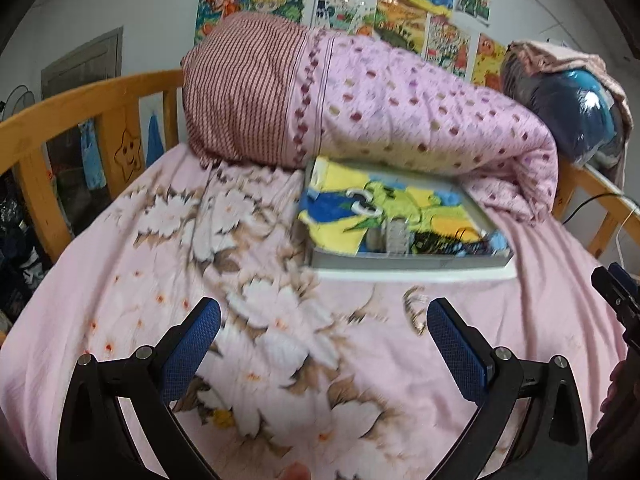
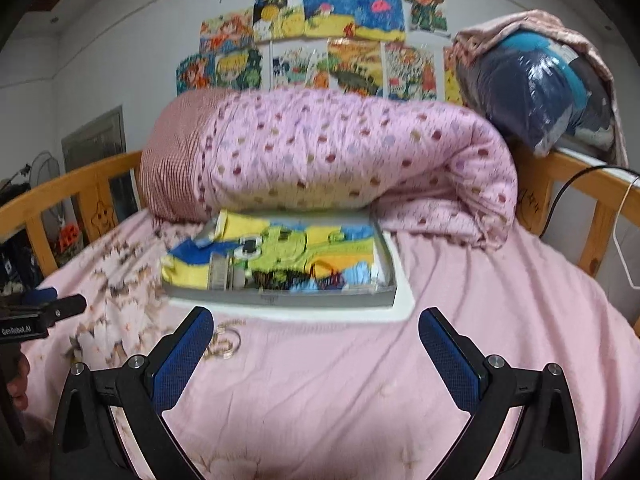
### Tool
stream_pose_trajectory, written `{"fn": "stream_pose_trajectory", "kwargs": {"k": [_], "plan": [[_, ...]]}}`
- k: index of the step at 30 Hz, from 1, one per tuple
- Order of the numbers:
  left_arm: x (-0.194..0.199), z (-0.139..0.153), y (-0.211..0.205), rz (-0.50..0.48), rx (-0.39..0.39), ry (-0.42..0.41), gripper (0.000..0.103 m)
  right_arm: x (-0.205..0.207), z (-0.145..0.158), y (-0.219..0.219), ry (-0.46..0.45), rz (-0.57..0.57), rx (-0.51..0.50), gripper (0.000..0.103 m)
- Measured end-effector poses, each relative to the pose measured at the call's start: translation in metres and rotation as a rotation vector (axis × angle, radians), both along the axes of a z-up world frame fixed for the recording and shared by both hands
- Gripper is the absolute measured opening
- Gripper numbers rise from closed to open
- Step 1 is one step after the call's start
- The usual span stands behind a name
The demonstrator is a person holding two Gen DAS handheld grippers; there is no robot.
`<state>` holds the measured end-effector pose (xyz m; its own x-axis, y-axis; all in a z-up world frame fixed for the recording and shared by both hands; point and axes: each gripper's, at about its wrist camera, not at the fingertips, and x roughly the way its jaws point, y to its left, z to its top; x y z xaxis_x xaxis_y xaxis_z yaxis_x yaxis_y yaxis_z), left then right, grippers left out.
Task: Organize jewelry
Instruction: 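Withdraw both tools from the tray back over the bed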
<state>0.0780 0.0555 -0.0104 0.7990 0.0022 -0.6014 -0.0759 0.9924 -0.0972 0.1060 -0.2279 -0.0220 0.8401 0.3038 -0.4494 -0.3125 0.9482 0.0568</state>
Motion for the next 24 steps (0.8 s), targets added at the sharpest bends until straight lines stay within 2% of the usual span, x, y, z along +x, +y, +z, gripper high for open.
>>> {"fn": "stream_pose_trajectory", "kwargs": {"k": [5, 10, 24], "plan": [[0.000, -0.016, 0.004, 0.008, -0.001, 0.059, 0.101, 0.011, -0.021, 0.006, 0.102, 0.012, -0.028, 0.103], [0.006, -0.027, 0.002, -0.010, -0.008, 0.100, 0.101, 0.018, -0.033, 0.001, 0.169, 0.011, -0.011, 0.103], [0.024, -0.048, -0.029, -0.097, 0.010, 0.167, 0.101, 0.036, -0.047, -0.016, 0.252, -0.024, 0.017, 0.103]]}}
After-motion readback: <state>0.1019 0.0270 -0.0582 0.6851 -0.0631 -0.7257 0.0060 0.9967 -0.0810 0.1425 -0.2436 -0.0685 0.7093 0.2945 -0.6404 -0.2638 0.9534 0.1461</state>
